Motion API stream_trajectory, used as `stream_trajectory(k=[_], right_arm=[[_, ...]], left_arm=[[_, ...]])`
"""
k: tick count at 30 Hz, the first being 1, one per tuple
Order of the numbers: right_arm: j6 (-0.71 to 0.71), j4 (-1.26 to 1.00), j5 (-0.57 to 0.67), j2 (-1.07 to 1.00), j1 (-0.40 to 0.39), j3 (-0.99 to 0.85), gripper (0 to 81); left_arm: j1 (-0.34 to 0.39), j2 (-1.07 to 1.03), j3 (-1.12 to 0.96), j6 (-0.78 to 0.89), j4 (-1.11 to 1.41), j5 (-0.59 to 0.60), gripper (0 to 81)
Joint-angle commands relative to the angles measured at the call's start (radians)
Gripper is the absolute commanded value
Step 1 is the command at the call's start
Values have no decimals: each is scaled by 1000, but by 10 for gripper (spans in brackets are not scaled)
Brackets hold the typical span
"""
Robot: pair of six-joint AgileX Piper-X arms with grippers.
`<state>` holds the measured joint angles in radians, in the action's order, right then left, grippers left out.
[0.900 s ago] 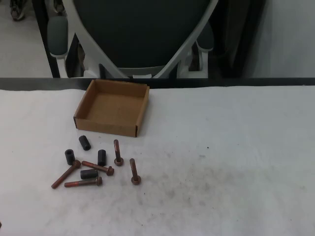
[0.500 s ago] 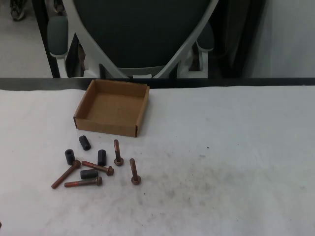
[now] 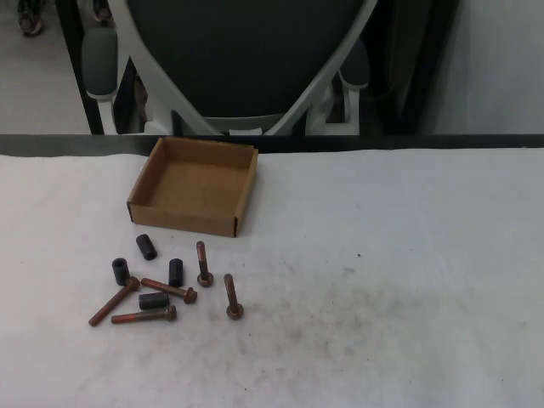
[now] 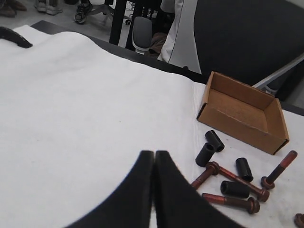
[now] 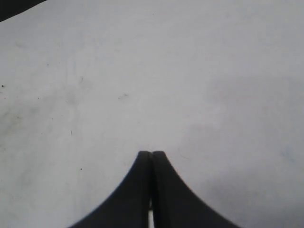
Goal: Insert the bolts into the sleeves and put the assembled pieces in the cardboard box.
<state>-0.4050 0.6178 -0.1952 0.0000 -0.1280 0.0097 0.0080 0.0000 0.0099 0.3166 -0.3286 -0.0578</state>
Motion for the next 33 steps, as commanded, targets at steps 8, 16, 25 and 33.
stream_trajectory(k=[8, 16, 25, 33], right_arm=[[1, -6, 6, 0, 6, -10, 2], [-4, -139, -29, 0, 64, -10, 2], [-215, -184, 45, 0, 64, -10, 2], [-18, -229, 426, 0, 64, -10, 2]], left_arm=[[3, 0, -10, 128, 121, 33, 8], [3, 0, -10, 75, 167, 330, 8], [3, 0, -10, 33, 121, 432, 8], [3, 0, -10, 16, 56, 479, 8]])
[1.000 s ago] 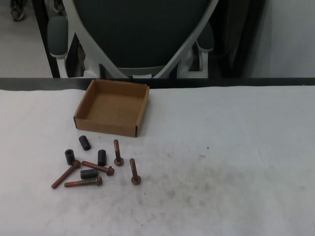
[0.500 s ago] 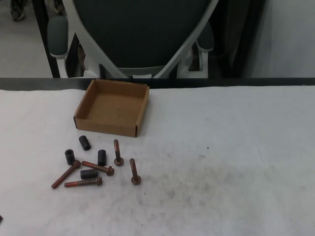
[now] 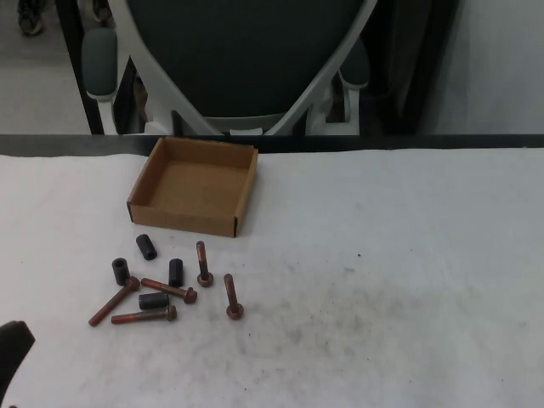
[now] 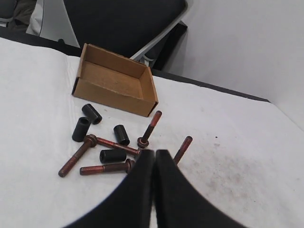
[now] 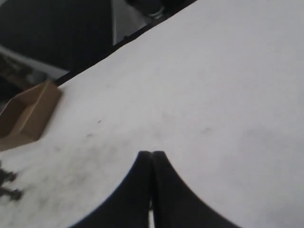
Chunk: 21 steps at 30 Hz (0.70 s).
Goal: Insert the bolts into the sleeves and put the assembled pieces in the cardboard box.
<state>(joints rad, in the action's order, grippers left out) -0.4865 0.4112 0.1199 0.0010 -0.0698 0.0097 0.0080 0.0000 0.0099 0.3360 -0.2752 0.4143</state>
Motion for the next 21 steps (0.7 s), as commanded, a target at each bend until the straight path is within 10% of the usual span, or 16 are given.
stream_trajectory(k=[1, 9, 21], right_arm=[[83, -22, 152, -1, 5, -10, 2], [133, -13, 236, -1, -21, -10, 2], [-194, 3, 333, -23, -174, -10, 2]], left_arm=[[3, 0, -10, -3, 2, 7, 8], [3, 0, -10, 14, 2, 7, 8], [7, -18, -86, 211, -117, 61, 8]])
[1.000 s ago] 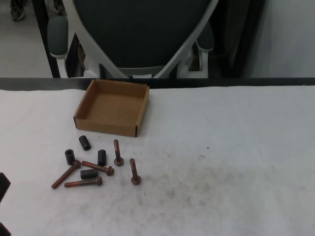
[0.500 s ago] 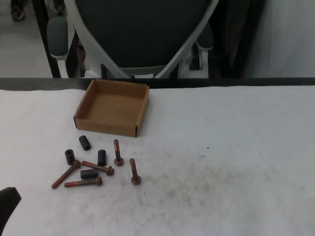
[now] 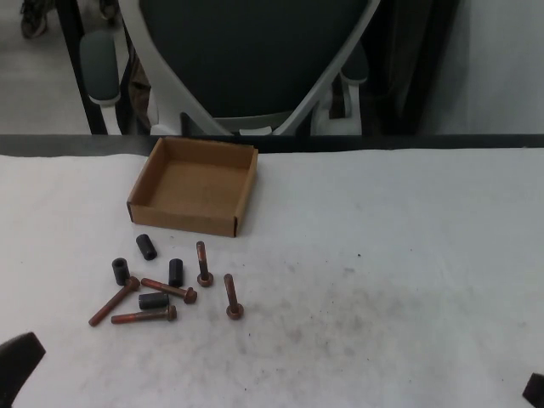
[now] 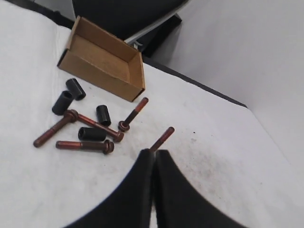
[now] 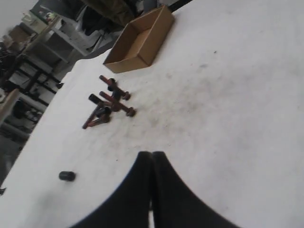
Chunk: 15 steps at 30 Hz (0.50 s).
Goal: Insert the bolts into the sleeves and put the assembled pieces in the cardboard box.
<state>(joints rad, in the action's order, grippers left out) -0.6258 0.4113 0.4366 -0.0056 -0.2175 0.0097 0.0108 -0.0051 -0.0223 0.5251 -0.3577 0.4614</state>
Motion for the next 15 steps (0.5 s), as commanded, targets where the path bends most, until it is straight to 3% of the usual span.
stream_trajectory(k=[1, 7, 15], right_arm=[[-76, 3, 16, -35, -41, -18, 2], [-103, 121, 10, -194, -104, -168, 2], [39, 292, 12, -484, -147, -463, 2]], left_arm=[[4, -38, -85, 12, -64, 21, 8], [4, -248, -263, -27, -170, 106, 8], [4, -599, -497, -257, -373, 140, 8]])
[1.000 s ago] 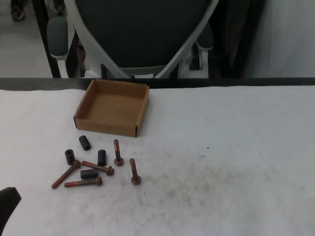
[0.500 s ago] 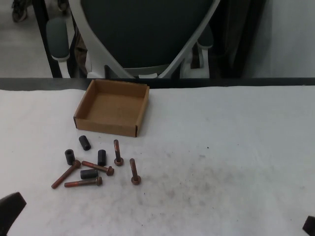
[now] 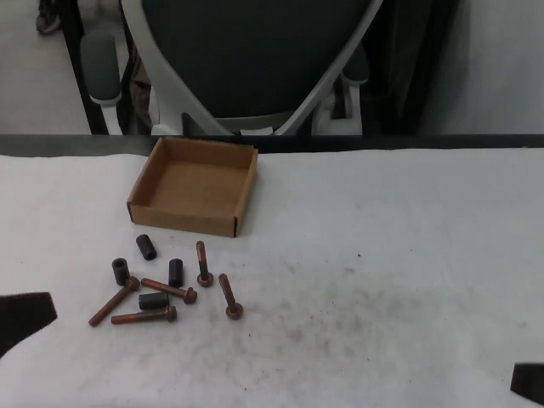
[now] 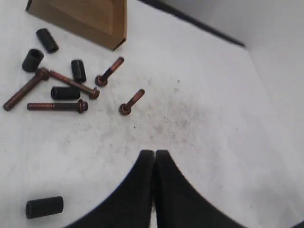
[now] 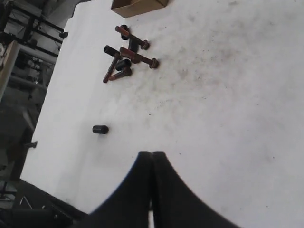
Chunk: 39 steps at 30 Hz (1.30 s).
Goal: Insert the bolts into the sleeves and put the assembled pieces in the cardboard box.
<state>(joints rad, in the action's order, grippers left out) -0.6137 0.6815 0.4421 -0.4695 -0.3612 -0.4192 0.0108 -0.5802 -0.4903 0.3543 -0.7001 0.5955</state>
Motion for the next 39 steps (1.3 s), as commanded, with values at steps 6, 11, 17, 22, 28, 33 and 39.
stream_trajectory(k=[6, 11, 17, 22, 28, 33, 39], right_arm=[[249, 238, 12, -234, -23, -277, 2], [413, 424, 12, -369, -29, -435, 2], [479, 466, 21, -467, -29, -512, 2], [479, 466, 114, -548, -29, -537, 2], [487, 489, 148, -603, -29, -538, 2], [495, 489, 148, -604, -29, -538, 2], [517, 489, 148, -604, -29, -538, 2]], left_arm=[[16, -255, -238, -259, -241, 6, 8], [40, -394, -382, -432, -396, 6, 8], [108, -490, -457, -628, -512, -25, 8], [226, -556, -457, -808, -584, -95, 41], [358, -650, -457, -998, -576, -300, 147], [422, -721, -457, -1166, -577, -343, 228], [453, -769, -457, -1185, -494, -424, 388]])
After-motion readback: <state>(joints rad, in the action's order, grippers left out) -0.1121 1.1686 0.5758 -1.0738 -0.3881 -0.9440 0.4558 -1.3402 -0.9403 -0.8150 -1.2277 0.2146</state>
